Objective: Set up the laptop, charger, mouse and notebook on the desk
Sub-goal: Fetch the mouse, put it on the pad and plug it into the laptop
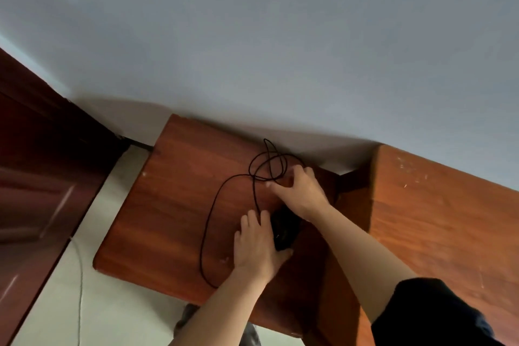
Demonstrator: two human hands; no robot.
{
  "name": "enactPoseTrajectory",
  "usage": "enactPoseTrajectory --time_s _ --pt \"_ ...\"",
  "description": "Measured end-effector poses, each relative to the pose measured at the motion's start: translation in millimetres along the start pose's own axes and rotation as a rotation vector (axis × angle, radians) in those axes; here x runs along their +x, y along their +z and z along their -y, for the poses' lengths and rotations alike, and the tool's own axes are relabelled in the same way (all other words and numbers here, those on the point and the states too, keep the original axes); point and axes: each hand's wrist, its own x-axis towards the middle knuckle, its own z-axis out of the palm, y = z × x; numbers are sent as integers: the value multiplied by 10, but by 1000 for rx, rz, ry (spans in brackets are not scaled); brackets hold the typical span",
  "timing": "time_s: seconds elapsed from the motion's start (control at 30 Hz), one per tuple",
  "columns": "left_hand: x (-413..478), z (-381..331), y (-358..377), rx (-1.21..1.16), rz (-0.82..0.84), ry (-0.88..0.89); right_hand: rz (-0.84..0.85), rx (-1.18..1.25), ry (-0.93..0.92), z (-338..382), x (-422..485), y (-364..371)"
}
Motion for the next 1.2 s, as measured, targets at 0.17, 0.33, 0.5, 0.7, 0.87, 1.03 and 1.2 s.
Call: enactPoseTrajectory --time_s 0.17,0.33,0.5,0.7,0.87,1.03,1.2 --pt "55 271 -116 -78 23 169 -64 74 70 113 301 64" --pt "-14 688 -390 -272 -56 215 -41 56 77 17 270 -33" --pt "-69 880 -576 -358 -177 28 82 -64 104 -101 53 -20" --pt "-80 929 -607 -362 -165 -80 347 -255 42 -133 -271 159" --pt "-137 1002 -584 -405 -156 -106 340 -650 -128 -105 -606 501" --pt "-222 1199 -656 -418 -139 -73 180 -626 -182 -32 -859 721" --pt "-332 1214 -1047 -438 -191 30 73 59 7 170 -1083 440"
